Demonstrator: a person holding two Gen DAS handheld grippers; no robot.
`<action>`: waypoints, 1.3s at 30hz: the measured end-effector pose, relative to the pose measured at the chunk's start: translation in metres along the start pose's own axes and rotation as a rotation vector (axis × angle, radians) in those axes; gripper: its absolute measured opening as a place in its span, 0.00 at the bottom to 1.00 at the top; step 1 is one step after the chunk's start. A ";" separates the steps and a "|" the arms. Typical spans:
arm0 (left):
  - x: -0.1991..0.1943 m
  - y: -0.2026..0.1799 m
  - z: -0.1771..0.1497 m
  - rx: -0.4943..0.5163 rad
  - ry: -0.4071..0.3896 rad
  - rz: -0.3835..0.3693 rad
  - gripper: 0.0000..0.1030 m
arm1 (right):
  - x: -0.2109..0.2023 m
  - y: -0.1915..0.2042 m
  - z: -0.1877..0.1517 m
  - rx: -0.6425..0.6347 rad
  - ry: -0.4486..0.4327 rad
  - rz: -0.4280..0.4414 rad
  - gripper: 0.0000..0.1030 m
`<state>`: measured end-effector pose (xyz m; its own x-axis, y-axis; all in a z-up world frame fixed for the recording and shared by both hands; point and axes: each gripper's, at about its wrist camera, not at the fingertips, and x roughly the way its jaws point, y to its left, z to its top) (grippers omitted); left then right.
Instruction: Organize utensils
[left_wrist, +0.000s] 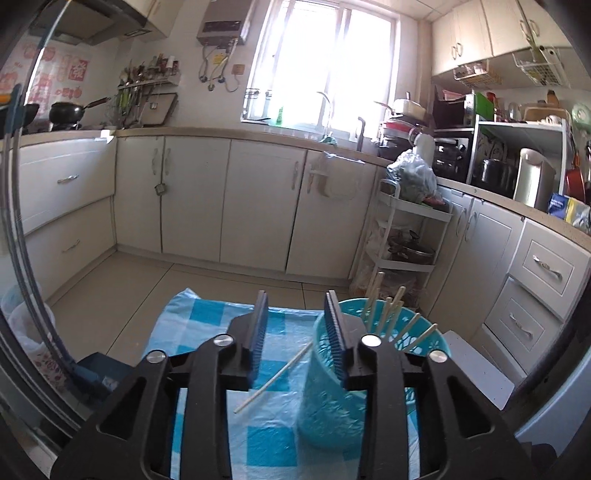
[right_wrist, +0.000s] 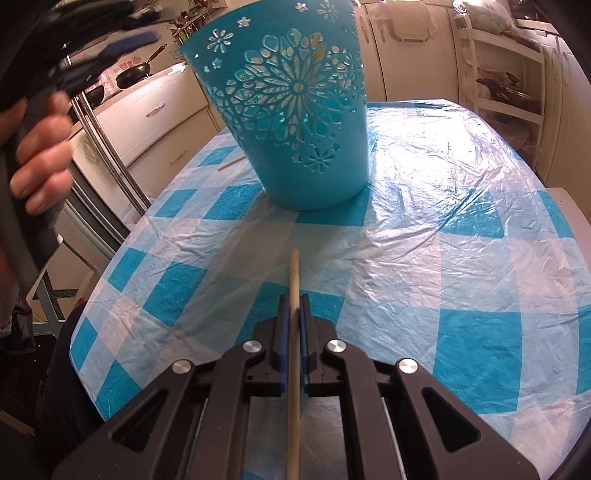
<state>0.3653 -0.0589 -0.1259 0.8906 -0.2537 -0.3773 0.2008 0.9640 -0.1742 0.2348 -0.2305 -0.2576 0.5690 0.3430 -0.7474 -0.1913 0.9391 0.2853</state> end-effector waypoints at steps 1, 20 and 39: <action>-0.002 0.009 0.000 -0.008 0.005 0.015 0.34 | 0.000 0.001 0.000 -0.006 0.003 0.001 0.11; 0.031 0.099 -0.049 -0.020 0.271 0.103 0.49 | -0.115 0.004 0.092 0.120 -0.314 0.398 0.06; 0.191 0.033 -0.056 0.357 0.622 -0.164 0.52 | -0.057 -0.004 0.195 0.222 -0.663 0.015 0.07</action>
<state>0.5195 -0.0797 -0.2546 0.4631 -0.2926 -0.8366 0.5267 0.8501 -0.0058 0.3591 -0.2572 -0.0987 0.9490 0.2057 -0.2388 -0.0753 0.8838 0.4617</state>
